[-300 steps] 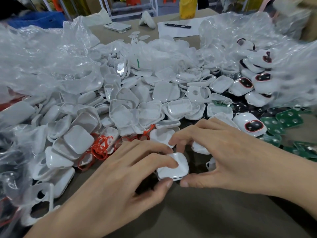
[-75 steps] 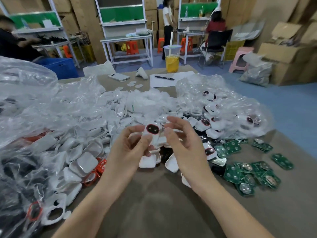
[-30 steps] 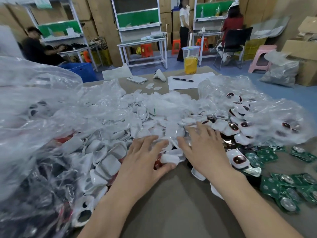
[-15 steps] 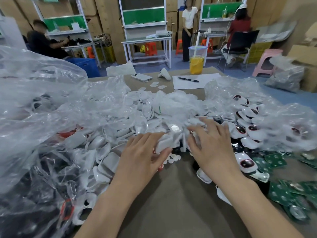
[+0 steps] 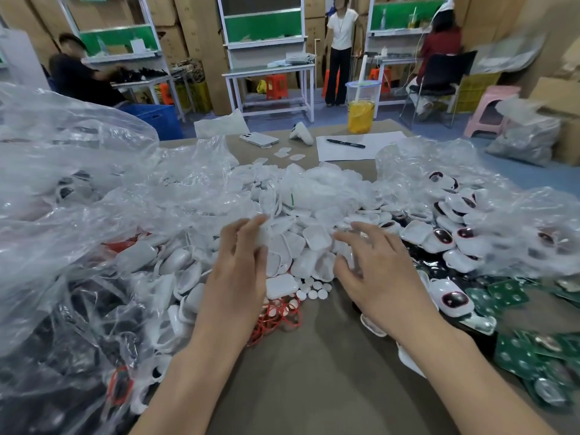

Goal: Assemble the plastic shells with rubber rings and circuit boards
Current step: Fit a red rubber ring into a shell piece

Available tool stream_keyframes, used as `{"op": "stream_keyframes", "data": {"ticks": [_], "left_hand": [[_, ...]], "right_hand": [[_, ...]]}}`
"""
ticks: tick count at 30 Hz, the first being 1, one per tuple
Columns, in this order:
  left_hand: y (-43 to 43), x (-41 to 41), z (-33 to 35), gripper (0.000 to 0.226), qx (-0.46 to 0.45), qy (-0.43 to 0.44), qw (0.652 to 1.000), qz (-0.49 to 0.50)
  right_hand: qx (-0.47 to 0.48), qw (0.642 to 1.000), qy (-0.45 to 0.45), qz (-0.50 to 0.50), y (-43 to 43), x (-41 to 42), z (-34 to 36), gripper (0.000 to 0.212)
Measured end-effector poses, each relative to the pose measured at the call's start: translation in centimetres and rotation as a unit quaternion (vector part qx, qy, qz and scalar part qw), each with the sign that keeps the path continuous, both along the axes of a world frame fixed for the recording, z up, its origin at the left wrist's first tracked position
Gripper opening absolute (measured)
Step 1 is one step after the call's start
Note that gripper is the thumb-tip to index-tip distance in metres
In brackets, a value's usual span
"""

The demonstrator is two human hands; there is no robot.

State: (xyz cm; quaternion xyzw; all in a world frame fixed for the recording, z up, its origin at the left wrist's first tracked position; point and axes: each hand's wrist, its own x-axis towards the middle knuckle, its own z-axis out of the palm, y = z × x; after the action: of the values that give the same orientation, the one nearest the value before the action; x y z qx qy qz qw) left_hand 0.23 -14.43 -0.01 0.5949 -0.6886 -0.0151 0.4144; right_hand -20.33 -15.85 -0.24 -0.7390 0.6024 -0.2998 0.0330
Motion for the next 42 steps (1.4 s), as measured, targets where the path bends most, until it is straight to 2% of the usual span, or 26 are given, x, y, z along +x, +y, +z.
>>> {"op": "stream_keyframes", "data": {"ticks": [4,7,10,13,15,19,21,23,24,27,30,32,35,39,42], "left_hand": [[0.1,0.2,0.4,0.049,0.003,0.065,0.998,0.004],[0.0,0.3,0.4,0.051,0.013,0.149,0.989,0.012],[-0.3,0.1,0.4,0.049,0.031,0.226,0.973,-0.021],[-0.3,-0.5,0.7,0.036,0.06,0.321,0.942,-0.072],[-0.2,-0.8,0.8,0.03,0.083,0.379,0.917,-0.097],[0.0,-1.2,1.0,0.032,0.105,0.5,0.849,-0.133],[-0.1,-1.3,0.9,0.035,0.115,0.528,0.83,-0.141],[0.1,-1.5,0.9,0.032,0.11,0.514,0.84,-0.131],[0.2,-1.5,0.9,0.027,0.096,0.484,0.861,-0.119],[-0.1,-1.4,-0.1,0.029,0.056,0.321,0.943,-0.067],[0.3,-1.7,0.0,0.038,0.048,0.151,0.987,-0.031],[0.5,-1.8,0.0,0.037,0.037,0.079,0.996,-0.022],[0.6,-2.0,-0.1,0.032,0.013,0.039,0.999,0.006],[0.2,-2.0,-0.4,0.025,-0.017,0.008,0.999,0.026],[-0.2,-1.6,-0.6,0.031,-0.008,0.019,0.999,0.026]], "right_hand": [[0.001,1.0,0.007,-0.008,0.1,0.2,-0.4,0.038],[-0.023,1.0,-0.001,0.002,0.2,0.3,-0.4,0.04],[-0.06,0.997,-0.028,0.034,0.5,0.5,0.1,0.041],[-0.068,0.988,-0.098,0.097,1.0,1.1,0.9,0.037],[-0.039,0.98,-0.139,0.139,1.5,1.6,1.0,0.031],[0.088,0.961,-0.18,0.189,2.0,2.8,0.5,0.049],[0.113,0.952,-0.197,0.205,2.1,3.2,0.1,0.054],[0.105,0.955,-0.179,0.21,2.1,3.3,0.1,0.048],[0.091,0.961,-0.162,0.206,2.1,3.2,0.1,0.043],[0.004,0.98,-0.119,0.156,1.7,2.5,0.4,0.03],[-0.07,0.991,-0.103,0.058,0.6,1.0,0.8,0.029],[-0.077,0.99,-0.12,0.004,-0.8,-0.2,1.3,0.032],[-0.056,0.988,-0.137,-0.034,-4.4,-1.2,2.7,0.037],[0.046,0.996,-0.069,-0.027,-11.1,-0.7,4.6,0.05],[0.174,0.982,-0.054,-0.054,-14.1,0.1,4.1,0.064]]}}
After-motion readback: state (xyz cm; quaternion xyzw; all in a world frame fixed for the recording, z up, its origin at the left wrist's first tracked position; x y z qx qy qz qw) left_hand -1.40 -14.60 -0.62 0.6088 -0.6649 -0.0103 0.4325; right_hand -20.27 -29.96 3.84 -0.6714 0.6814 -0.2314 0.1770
